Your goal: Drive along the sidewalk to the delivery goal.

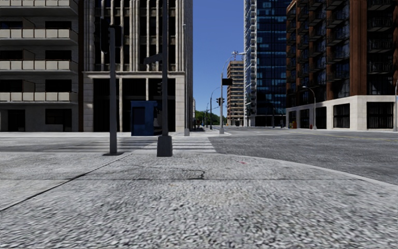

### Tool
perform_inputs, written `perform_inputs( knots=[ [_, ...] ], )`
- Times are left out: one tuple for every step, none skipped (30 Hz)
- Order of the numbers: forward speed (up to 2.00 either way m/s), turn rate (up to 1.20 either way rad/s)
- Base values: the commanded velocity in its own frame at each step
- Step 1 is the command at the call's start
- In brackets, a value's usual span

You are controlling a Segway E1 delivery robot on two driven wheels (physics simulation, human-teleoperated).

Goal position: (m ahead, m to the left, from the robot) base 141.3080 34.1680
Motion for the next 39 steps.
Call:
perform_inputs(
  knots=[
    [2.00, 0.00],
    [2.00, 0.00],
    [2.00, 0.00],
    [2.00, 0.00],
    [2.00, 0.00],
    [2.00, 0.00],
    [2.00, 0.00],
    [2.00, 0.00],
    [2.00, 0.00],
    [2.00, 0.00],
    [2.00, 0.00],
    [2.00, 0.00],
    [2.00, 0.00],
    [2.00, 0.00],
    [2.00, 0.00],
    [2.00, 0.00],
    [2.00, 0.00],
    [2.00, 0.00],
    [2.00, 0.00],
    [2.00, 0.00],
    [2.00, 0.00],
    [2.00, 0.00],
    [2.00, 0.00],
    [2.00, 0.00],
    [2.00, 0.00],
    [2.00, 0.00],
    [2.00, -0.04],
    [2.00, -0.05],
    [2.00, -0.05],
    [2.00, -0.01],
    [2.00, 0.00],
    [2.00, 0.00],
    [2.00, 0.00],
    [2.00, 0.00],
    [2.00, 0.00],
    [2.00, 0.00],
    [2.00, 0.00],
    [2.00, 0.00],
    [2.00, 0.00]
  ],
)
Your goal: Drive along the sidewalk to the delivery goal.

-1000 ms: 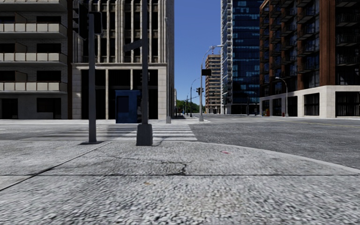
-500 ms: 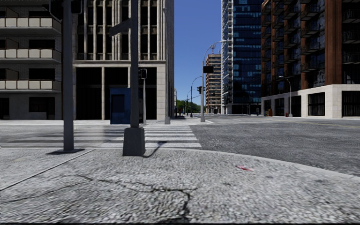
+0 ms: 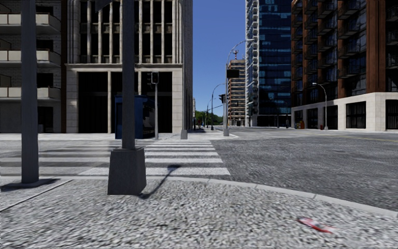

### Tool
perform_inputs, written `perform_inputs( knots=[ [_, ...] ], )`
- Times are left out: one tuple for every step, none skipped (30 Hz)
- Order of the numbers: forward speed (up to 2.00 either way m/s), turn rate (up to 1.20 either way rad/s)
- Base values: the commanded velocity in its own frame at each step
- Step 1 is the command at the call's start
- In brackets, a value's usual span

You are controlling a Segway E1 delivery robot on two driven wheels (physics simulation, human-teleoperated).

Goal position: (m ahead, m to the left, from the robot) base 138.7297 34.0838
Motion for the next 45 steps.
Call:
perform_inputs(
  knots=[
    [2.00, 0.00],
    [2.00, 0.00],
    [2.00, 0.00],
    [2.00, 0.00],
    [2.00, 0.00],
    [2.00, 0.00],
    [2.00, 0.00],
    [2.00, 0.00],
    [2.00, 0.00],
    [2.00, 0.00],
    [2.00, 0.00],
    [2.00, 0.00],
    [2.00, 0.00],
    [2.00, 0.00],
    [2.00, 0.00],
    [2.00, 0.00],
    [2.00, 0.00],
    [2.00, 0.00],
    [2.00, 0.00],
    [2.00, 0.00],
    [2.00, 0.00],
    [2.00, 0.00],
    [2.00, 0.00],
    [2.00, 0.00],
    [2.00, 0.00],
    [2.00, 0.00],
    [2.00, 0.00],
    [2.00, 0.00],
    [2.00, 0.00],
    [2.00, 0.00],
    [1.98, 0.00],
    [1.74, 0.00],
    [1.74, 0.00],
    [1.46, 0.00],
    [1.32, 0.00],
    [1.26, 0.00],
    [1.24, 0.00],
    [1.24, 0.00],
    [1.23, 0.00],
    [1.23, 0.00],
    [1.23, 0.00],
    [1.23, 0.00],
    [1.23, 0.00],
    [1.23, 0.00],
    [1.23, 0.00]
  ],
)
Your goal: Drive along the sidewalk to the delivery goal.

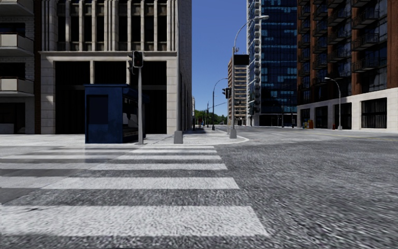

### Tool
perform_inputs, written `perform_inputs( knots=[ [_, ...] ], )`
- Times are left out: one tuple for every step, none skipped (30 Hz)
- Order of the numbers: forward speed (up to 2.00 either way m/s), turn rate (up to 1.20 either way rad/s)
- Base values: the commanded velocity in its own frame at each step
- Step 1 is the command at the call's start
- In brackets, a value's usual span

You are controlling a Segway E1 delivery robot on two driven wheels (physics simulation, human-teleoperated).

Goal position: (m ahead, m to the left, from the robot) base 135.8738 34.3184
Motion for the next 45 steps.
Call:
perform_inputs(
  knots=[
    [1.23, 0.00],
    [1.23, 0.00],
    [1.23, 0.00],
    [1.23, 0.00],
    [1.23, 0.00],
    [1.23, 0.00],
    [1.26, 0.00],
    [1.33, 0.00],
    [1.47, 0.00],
    [1.47, 0.00],
    [1.57, 0.00],
    [1.61, 0.00],
    [1.63, 0.00],
    [1.64, 0.00],
    [1.64, 0.00],
    [1.64, 0.00],
    [1.64, 0.00],
    [1.64, 0.00],
    [1.64, 0.00],
    [1.64, 0.00],
    [1.64, 0.00],
    [1.64, 0.00],
    [1.64, 0.00],
    [1.64, 0.00],
    [1.64, 0.00],
    [1.64, 0.00],
    [1.64, 0.00],
    [1.64, 0.00],
    [1.64, 0.00],
    [1.65, 0.00],
    [1.67, 0.00],
    [1.67, 0.00],
    [2.00, 0.00],
    [2.00, 0.00],
    [2.00, 0.00],
    [2.00, 0.00],
    [2.00, 0.00],
    [2.00, 0.00],
    [2.00, 0.00],
    [2.00, 0.00],
    [2.00, 0.00],
    [2.00, 0.00],
    [2.00, 0.00],
    [2.00, 0.00],
    [2.00, 0.00]
  ],
)
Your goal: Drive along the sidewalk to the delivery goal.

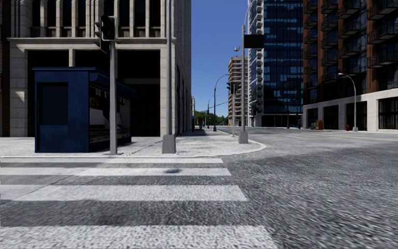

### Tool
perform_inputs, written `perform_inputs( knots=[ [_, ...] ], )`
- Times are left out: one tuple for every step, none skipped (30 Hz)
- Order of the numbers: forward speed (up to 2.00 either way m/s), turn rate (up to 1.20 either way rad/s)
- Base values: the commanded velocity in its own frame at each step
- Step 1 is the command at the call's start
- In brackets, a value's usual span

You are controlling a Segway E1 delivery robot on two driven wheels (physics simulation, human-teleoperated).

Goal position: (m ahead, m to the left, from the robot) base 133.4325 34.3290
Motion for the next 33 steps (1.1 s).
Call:
perform_inputs(
  knots=[
    [2.00, 0.00],
    [2.00, 0.00],
    [2.00, 0.00],
    [2.00, 0.00],
    [2.00, 0.00],
    [2.00, 0.00],
    [2.00, 0.00],
    [2.00, 0.00],
    [2.00, 0.00],
    [2.00, 0.00],
    [2.00, 0.00],
    [2.00, 0.00],
    [2.00, 0.00],
    [2.00, 0.00],
    [2.00, 0.00],
    [2.00, 0.00],
    [2.00, 0.00],
    [2.00, 0.00],
    [2.00, 0.00],
    [2.00, 0.00],
    [2.00, 0.00],
    [2.00, 0.00],
    [2.00, 0.00],
    [2.00, 0.00],
    [2.00, 0.00],
    [2.00, 0.00],
    [2.00, 0.00],
    [2.00, 0.00],
    [2.00, 0.00],
    [2.00, 0.00],
    [2.00, 0.00],
    [2.00, 0.00],
    [2.00, 0.00]
  ],
)
